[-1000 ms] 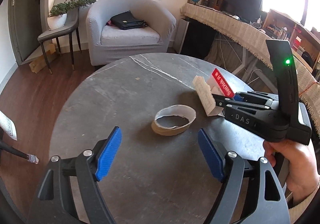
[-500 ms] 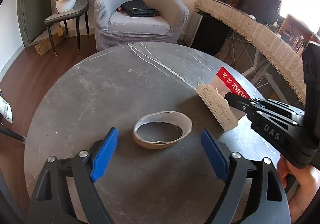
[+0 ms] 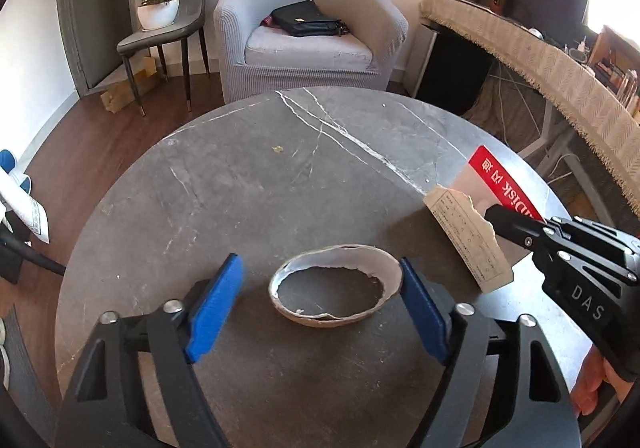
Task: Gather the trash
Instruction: 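Grasp the brown tape roll by its rim with the left tool, then carry the tape roll and cardboard box over the green bin and open both tools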
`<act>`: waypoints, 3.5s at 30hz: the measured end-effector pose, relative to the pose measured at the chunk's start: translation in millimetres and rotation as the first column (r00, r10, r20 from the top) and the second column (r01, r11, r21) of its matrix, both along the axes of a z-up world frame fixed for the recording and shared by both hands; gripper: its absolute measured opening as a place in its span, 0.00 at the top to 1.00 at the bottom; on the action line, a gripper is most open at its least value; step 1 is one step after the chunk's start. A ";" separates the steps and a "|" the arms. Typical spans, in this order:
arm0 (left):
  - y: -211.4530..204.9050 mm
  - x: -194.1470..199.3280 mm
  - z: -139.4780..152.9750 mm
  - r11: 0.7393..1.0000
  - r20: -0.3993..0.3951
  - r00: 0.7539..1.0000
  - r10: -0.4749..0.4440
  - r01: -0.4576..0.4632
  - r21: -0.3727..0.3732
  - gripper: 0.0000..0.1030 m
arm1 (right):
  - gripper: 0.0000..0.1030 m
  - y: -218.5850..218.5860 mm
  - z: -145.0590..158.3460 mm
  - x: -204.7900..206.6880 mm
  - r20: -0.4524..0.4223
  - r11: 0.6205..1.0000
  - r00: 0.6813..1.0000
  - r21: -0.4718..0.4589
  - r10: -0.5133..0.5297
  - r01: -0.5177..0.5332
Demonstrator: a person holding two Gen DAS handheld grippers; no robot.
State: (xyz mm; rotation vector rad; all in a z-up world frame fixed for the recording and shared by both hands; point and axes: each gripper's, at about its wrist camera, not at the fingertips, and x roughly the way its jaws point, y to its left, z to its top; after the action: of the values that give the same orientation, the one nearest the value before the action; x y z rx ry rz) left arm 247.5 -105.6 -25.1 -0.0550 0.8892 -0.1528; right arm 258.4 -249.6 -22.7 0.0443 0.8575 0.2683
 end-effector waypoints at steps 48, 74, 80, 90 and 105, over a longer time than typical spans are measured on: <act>238.1 -160.8 -8.0 0.989 -0.010 0.990 0.141 -0.141 -0.033 0.40 | 0.99 224.0 43.0 -101.7 0.079 0.957 0.958 0.060 0.277 -0.282; 290.5 -189.1 -178.1 0.991 -0.401 0.910 0.110 -0.132 -0.028 0.37 | 0.99 340.7 -16.1 -109.9 -0.080 0.900 0.900 -0.052 0.428 -0.433; 308.3 -195.5 -167.5 0.986 -0.383 0.915 0.126 -0.158 -0.053 0.32 | 0.99 362.4 -39.2 -108.2 -0.132 0.889 0.890 -0.090 0.437 -0.449; 341.1 -205.5 -128.1 0.975 -0.292 0.939 0.184 -0.212 -0.066 0.38 | 0.99 390.5 -87.9 -109.2 -0.242 0.858 0.857 -0.138 0.455 -0.494; 351.4 -213.6 -46.1 0.969 -0.093 0.974 0.206 -0.217 -0.121 0.61 | 0.99 395.6 -154.6 -113.3 -0.388 0.837 0.811 -0.154 0.438 -0.525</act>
State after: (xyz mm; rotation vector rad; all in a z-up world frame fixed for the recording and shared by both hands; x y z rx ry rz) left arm 33.8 245.9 -71.1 -0.2790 0.9462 -0.0088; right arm 145.1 146.1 -177.3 -0.3913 1.2396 0.6461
